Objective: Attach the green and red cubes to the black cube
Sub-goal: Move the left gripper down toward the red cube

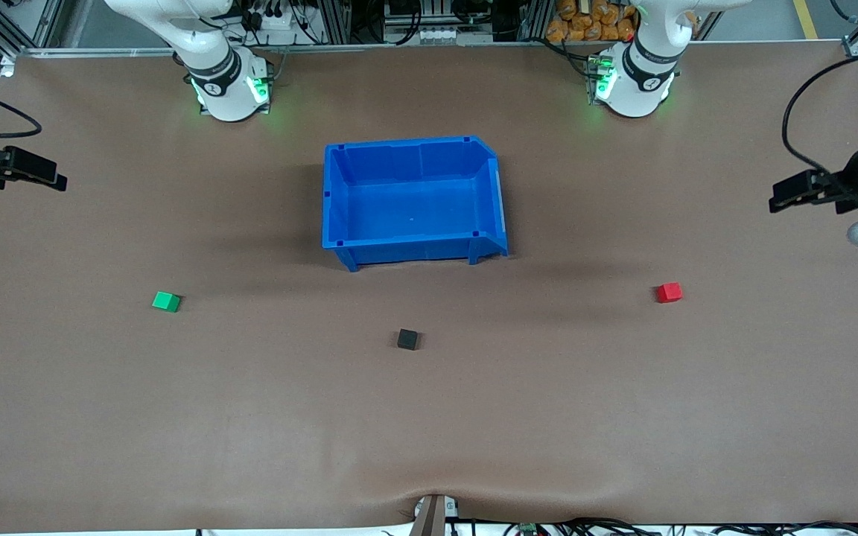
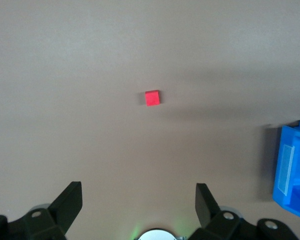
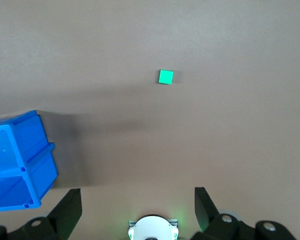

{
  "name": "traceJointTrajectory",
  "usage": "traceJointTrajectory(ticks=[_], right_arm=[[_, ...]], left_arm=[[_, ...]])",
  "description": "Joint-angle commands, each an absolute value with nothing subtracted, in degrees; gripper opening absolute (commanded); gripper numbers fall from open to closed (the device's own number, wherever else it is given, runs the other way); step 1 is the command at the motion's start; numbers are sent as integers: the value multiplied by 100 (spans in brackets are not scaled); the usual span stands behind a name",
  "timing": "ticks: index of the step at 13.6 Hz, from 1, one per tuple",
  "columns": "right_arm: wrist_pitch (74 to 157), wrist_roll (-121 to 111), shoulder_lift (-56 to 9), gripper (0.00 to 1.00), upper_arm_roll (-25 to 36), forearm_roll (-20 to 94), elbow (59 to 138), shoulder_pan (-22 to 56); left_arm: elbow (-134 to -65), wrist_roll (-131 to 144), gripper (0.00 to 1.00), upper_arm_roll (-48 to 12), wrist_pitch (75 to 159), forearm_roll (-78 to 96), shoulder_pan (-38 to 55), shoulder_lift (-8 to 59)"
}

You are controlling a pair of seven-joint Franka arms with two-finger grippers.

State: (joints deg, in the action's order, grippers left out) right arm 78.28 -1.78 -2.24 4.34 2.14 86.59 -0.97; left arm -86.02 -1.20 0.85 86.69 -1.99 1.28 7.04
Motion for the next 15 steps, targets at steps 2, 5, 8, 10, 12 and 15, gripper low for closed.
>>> traceJointTrajectory(ticks=[2, 5, 8, 10, 12, 15], right_arm=[[7831, -132, -246, 100, 387, 246, 8613, -167], [7831, -132, -246, 100, 387, 237, 8613, -193], [7822, -132, -246, 100, 387, 237, 8613, -193], [7814, -141, -246, 100, 387, 237, 8613, -193], [7805, -132, -246, 100, 387, 229, 8613, -176], [7787, -167, -246, 100, 395, 228, 8543, -211]], left_arm=[[-8490, 25, 100, 79, 8903, -167, 79, 1141], [-8499, 972, 100, 88, 9061, 43, 70, 1484], [-8499, 2192, 100, 97, 9184, 281, 70, 1915], [-8508, 3238, 100, 97, 9289, 351, 70, 2126], [-8508, 4066, 100, 97, 9325, 369, 88, 2337], [-8630, 4438, 100, 79, 9623, 474, -191, 2592]])
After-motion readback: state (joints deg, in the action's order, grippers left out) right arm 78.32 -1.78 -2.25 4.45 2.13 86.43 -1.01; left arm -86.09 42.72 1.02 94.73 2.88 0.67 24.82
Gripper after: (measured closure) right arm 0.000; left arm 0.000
